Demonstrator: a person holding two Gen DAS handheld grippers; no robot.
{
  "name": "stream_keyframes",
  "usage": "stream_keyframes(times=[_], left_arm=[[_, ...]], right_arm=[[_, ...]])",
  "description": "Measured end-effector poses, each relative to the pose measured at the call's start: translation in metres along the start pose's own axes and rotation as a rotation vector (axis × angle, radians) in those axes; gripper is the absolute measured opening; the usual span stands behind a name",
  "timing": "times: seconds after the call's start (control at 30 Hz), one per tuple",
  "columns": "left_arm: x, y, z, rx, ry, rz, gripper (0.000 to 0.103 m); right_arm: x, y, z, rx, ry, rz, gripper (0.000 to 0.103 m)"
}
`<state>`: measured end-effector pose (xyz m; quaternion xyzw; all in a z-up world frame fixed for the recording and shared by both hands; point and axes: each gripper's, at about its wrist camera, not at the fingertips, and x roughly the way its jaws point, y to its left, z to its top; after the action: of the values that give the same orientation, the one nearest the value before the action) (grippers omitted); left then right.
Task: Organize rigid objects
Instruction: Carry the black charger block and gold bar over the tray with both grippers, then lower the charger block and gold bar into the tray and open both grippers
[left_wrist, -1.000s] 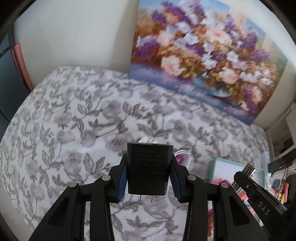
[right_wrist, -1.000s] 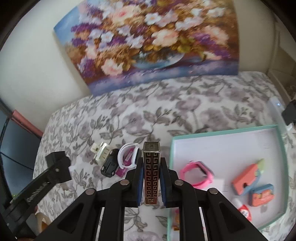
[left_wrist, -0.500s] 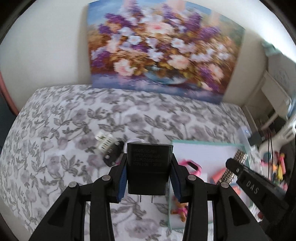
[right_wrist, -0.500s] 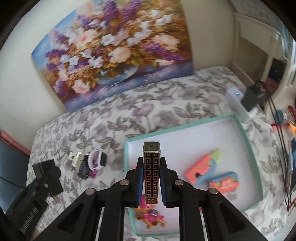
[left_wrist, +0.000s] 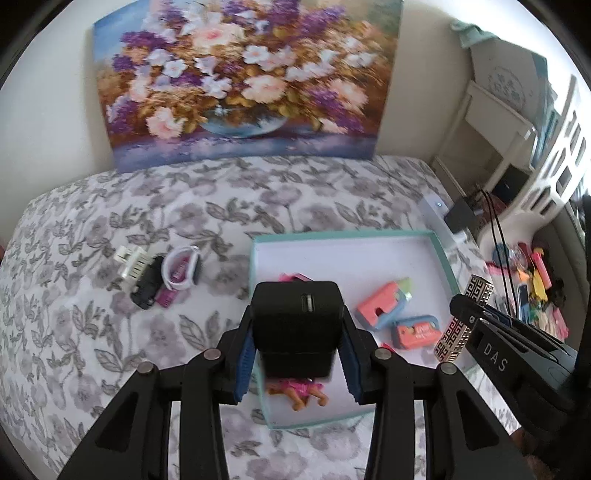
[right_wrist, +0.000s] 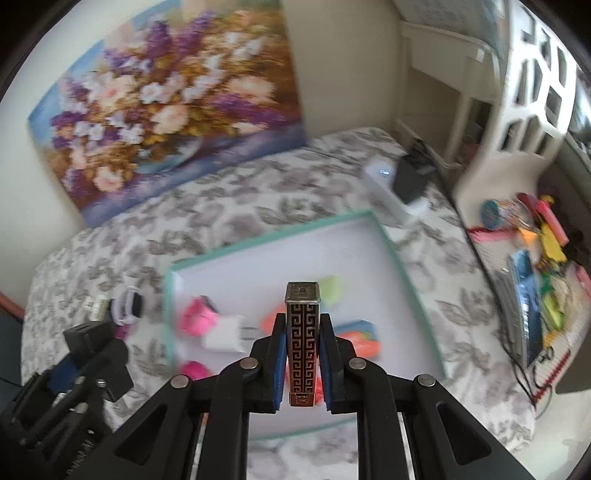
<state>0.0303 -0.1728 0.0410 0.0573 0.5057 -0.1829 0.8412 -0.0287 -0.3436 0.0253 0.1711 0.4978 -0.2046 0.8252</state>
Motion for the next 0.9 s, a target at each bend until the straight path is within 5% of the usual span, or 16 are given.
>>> stream_keyframes(times=[0.33,0.9], left_arm=[[0.034,-0.033,-0.018,0.047,0.122,-0.062,0.042],[0.08,-0.048,-0.038,0.096,0.256,-0.031,0.042]], right_arm=[[0.043,-0.042,-0.016,0.073,0.133,-0.075,0.017],[0.07,-0.034,-0.023,0.03,0.204,-0.101,0.017]])
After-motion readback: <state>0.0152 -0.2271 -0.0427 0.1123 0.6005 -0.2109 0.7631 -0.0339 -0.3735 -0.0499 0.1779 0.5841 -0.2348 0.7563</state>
